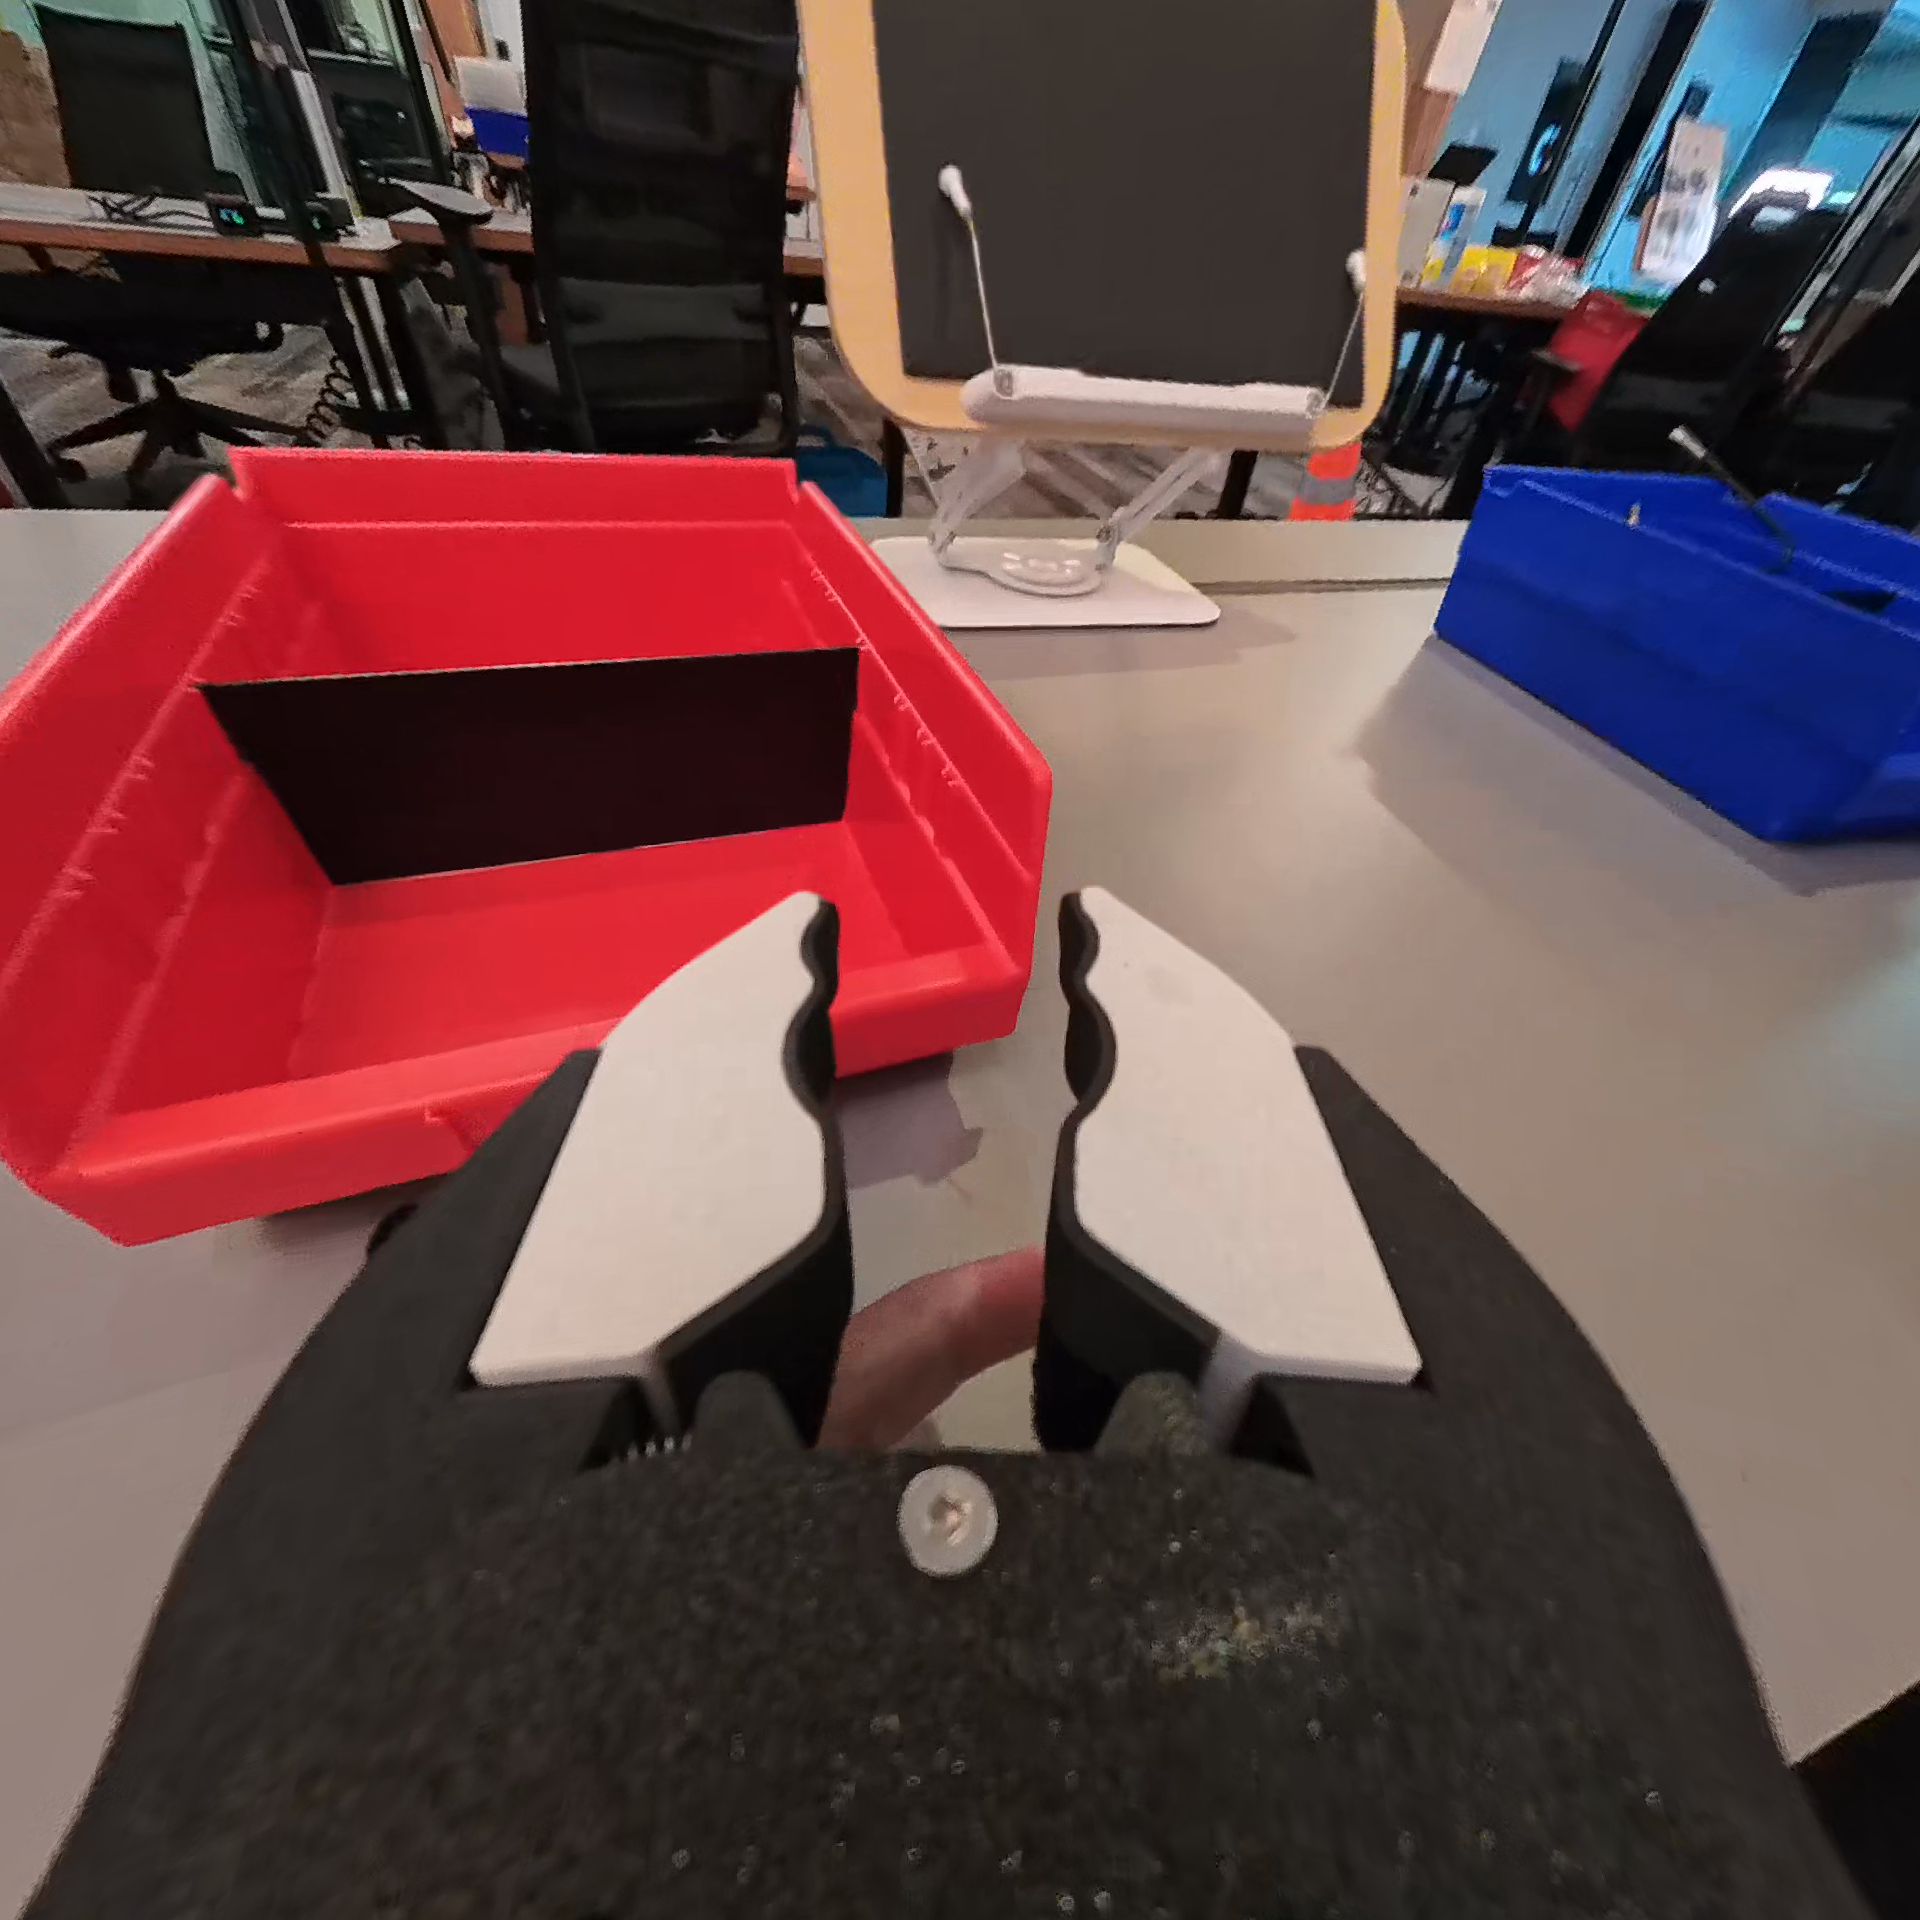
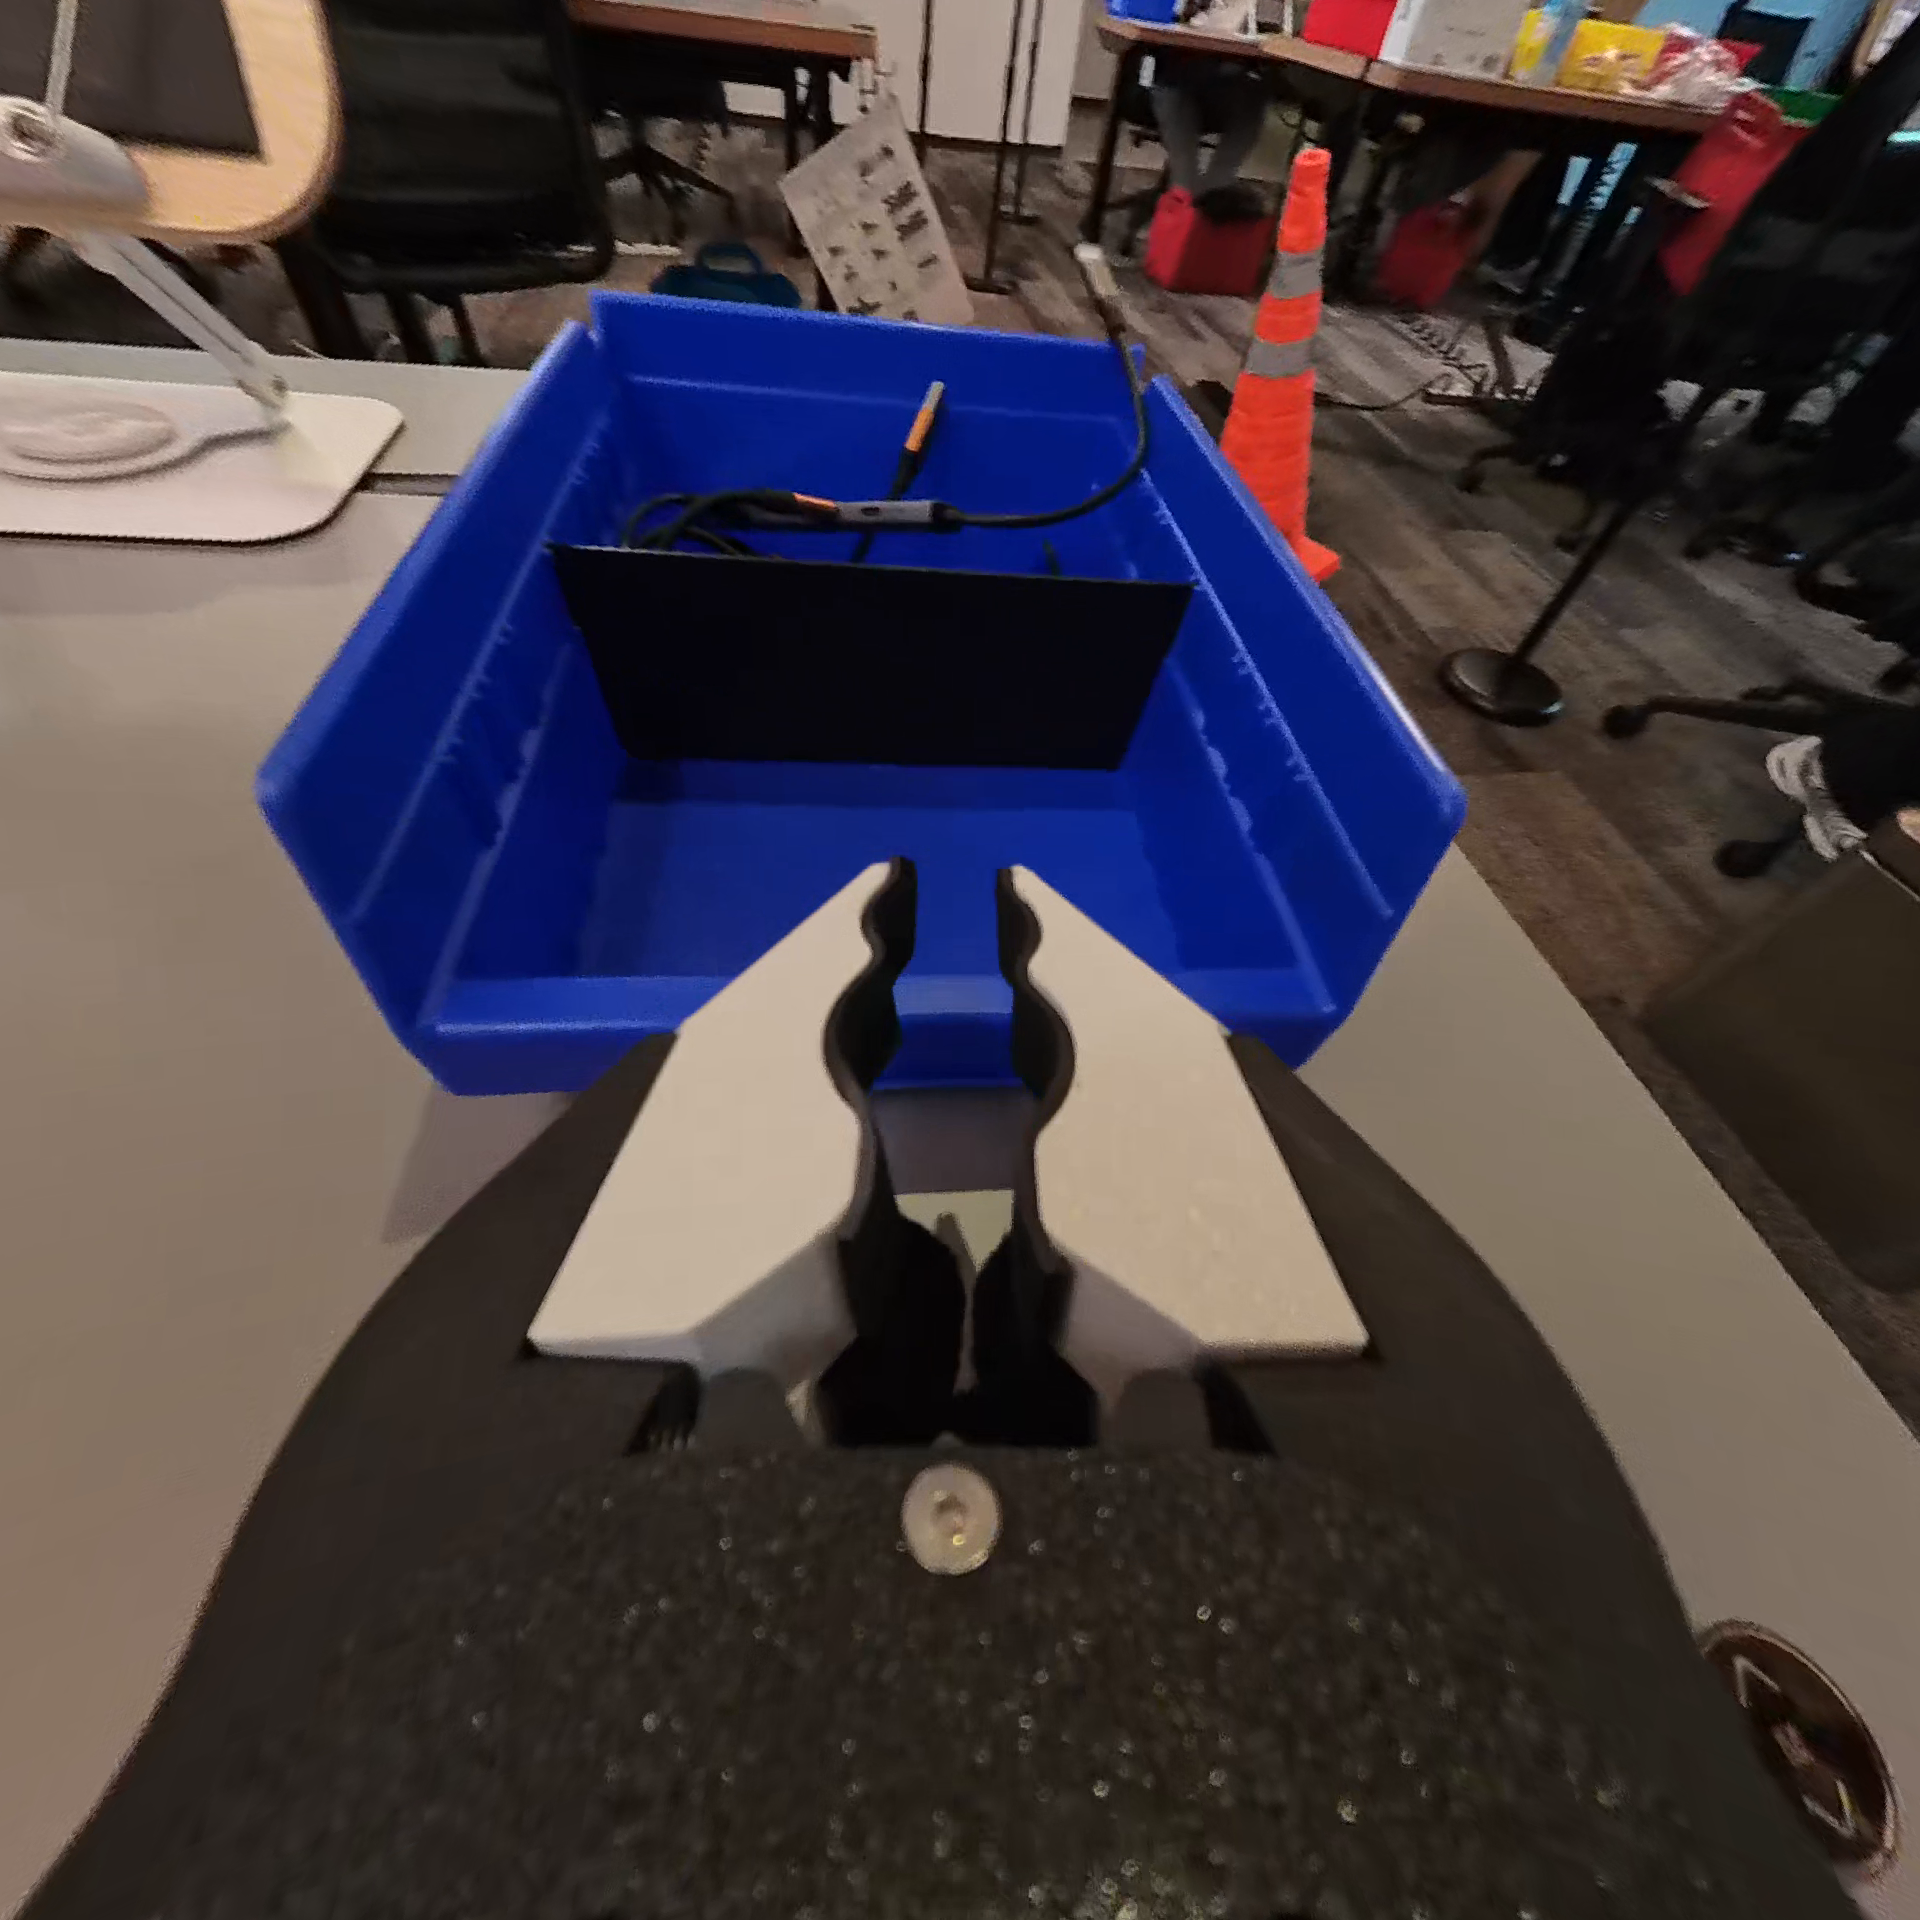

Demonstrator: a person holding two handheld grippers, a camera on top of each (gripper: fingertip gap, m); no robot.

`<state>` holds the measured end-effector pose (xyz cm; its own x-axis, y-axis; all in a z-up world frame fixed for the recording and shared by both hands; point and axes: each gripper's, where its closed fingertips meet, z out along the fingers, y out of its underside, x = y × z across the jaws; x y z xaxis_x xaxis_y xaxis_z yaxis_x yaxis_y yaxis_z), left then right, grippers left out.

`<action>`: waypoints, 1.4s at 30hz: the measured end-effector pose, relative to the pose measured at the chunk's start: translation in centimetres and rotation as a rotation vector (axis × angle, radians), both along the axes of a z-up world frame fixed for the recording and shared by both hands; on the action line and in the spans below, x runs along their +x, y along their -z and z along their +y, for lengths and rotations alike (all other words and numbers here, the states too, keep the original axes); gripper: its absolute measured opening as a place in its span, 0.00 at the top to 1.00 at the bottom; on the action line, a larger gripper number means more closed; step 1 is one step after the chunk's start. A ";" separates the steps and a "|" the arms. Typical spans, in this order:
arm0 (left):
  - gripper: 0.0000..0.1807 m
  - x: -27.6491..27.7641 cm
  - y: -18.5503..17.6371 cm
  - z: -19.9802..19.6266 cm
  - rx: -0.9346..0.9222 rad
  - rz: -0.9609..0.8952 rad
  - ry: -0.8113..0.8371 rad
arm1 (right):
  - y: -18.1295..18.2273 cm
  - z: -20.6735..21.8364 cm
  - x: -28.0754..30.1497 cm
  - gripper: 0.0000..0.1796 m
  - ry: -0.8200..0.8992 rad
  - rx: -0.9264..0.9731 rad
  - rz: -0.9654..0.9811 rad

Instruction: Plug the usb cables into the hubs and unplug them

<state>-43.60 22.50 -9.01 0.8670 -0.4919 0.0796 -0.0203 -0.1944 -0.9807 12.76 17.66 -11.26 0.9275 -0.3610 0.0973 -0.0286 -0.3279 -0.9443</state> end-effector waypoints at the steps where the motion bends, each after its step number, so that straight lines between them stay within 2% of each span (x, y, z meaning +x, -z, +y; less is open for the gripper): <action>1: 0.78 0.2 0.0 -0.1 0.006 0.015 0.000 | 0.2 -0.1 0.3 0.94 0.026 -0.007 0.003; 13: 0.78 0.7 1.1 -0.1 -0.037 0.062 0.003 | 0.9 0.4 -0.7 0.93 -0.014 -0.013 0.069; 19: 0.78 0.1 1.7 -0.8 -0.064 0.084 -0.001 | -2.4 2.6 -6.6 0.80 -0.316 0.159 0.077; 21: 0.78 -0.7 2.1 -1.4 -0.072 0.105 -0.015 | -3.2 3.5 -8.5 0.77 -0.366 0.201 0.066; 25: 0.78 -3.1 2.6 -3.0 -0.084 0.143 -0.065 | 0.1 6.0 -9.9 0.77 -0.323 0.034 0.084; 29: 0.77 -5.6 3.1 -4.6 -0.111 0.144 -0.120 | 0.2 7.9 -12.7 0.73 -0.351 0.022 0.121; 33: 0.77 -6.5 3.6 -5.2 -0.156 0.104 -0.134 | 0.3 8.4 -15.6 0.75 -0.430 0.001 0.082; 35: 0.77 -5.5 3.5 -5.1 -0.163 0.071 -0.096 | 0.1 7.9 -18.5 0.70 -0.534 0.014 0.135; 38: 0.78 -1.9 3.5 -4.7 -0.168 0.073 0.011 | -0.2 6.1 -21.6 0.78 -0.655 0.018 0.129; 42: 0.76 6.5 3.3 -4.6 -0.145 0.117 0.213 | -1.9 3.3 -19.1 0.78 -0.566 0.082 -0.026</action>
<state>-37.10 17.87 -12.35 0.7530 -0.6545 0.0682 -0.1866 -0.3117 -0.9317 -6.33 20.94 -9.39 0.9761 0.1843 0.1156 0.1541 -0.2109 -0.9653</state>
